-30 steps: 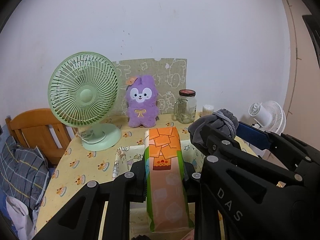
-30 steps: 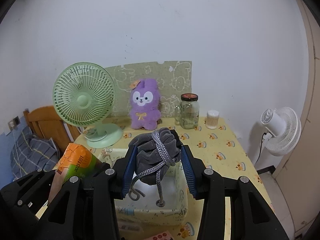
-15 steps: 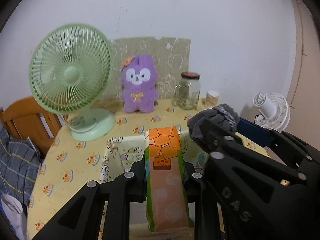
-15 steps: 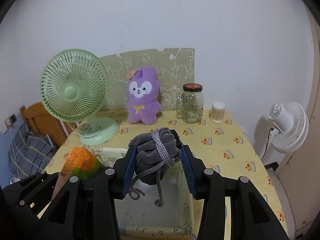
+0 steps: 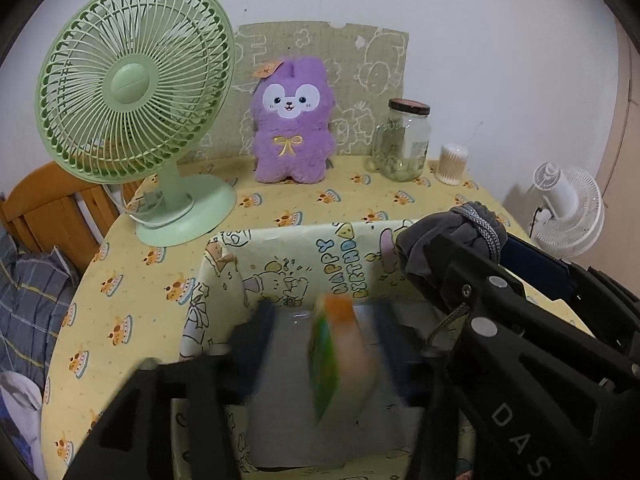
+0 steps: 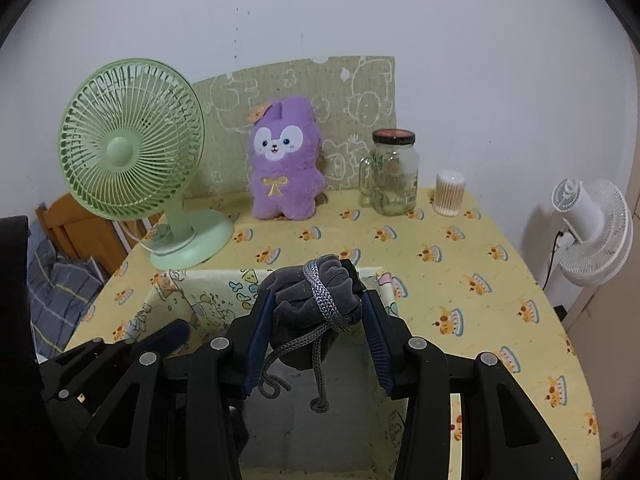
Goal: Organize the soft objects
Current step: 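Lower both items into the box and open both grippers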
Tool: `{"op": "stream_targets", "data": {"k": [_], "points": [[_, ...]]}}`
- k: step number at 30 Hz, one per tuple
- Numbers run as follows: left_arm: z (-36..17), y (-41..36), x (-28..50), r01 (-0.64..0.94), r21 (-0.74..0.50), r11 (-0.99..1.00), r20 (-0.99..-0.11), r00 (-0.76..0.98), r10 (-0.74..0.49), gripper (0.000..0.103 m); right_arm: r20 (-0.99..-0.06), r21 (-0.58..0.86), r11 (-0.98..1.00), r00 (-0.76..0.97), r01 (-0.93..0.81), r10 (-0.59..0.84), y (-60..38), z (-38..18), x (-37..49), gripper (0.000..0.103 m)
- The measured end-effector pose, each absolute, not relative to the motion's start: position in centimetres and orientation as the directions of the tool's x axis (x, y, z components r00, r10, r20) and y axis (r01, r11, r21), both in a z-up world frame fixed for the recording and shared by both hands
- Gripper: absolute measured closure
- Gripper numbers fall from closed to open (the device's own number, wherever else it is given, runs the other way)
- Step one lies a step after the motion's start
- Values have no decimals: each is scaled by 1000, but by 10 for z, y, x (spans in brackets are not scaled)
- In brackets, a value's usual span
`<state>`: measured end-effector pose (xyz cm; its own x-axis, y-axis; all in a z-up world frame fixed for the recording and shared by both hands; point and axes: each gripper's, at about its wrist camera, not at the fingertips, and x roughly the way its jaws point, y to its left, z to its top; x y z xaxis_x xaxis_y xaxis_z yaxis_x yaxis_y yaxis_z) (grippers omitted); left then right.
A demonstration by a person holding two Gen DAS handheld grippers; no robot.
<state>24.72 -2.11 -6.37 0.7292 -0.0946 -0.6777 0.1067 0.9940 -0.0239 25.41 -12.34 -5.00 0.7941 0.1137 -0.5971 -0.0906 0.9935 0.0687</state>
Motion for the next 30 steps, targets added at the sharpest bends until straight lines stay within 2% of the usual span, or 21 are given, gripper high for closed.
{"op": "stream_targets", "data": {"k": [5, 7, 12, 15, 17, 20, 21, 27, 29, 30], "points": [[-71, -18, 252, 108, -30, 994, -694, 713, -99, 32, -616, 67, 993, 780, -92, 114, -121, -59, 262, 55], [-71, -18, 251, 113, -29, 993, -690, 717, -101, 25, -619, 77, 992, 776, -98, 124, -121, -61, 263, 55], [-72, -20, 249, 129, -14, 992, -689, 717, -103, 21, -630, 90, 991, 765, -96, 131, -122, -68, 269, 55], [-72, -22, 251, 159, -17, 987, -692, 711, -127, 13, -647, 79, 994, 754, -78, 111, -122, -71, 272, 53], [-71, -22, 252, 167, -22, 986, -692, 709, -135, 12, -648, 73, 995, 754, -72, 102, -122, -71, 271, 51], [-70, -22, 251, 173, -27, 985, -691, 709, -143, 11, -657, 56, 996, 748, -71, 90, -121, -70, 270, 40], [-69, -22, 251, 176, -30, 984, -691, 708, -148, 10, -655, 55, 996, 751, -66, 86, -122, -68, 269, 33], [-61, -22, 243, 145, -10, 989, -674, 730, -113, 3, -660, 60, 995, 745, -75, 96, -122, -61, 263, 27], [-57, -22, 240, 145, -6, 989, -670, 734, -112, 3, -655, 52, 996, 750, -67, 85, -122, -58, 260, 21], [-55, -23, 237, 146, -2, 989, -667, 737, -110, 3, -651, 40, 998, 756, -56, 68, -122, -55, 258, 14]]}}
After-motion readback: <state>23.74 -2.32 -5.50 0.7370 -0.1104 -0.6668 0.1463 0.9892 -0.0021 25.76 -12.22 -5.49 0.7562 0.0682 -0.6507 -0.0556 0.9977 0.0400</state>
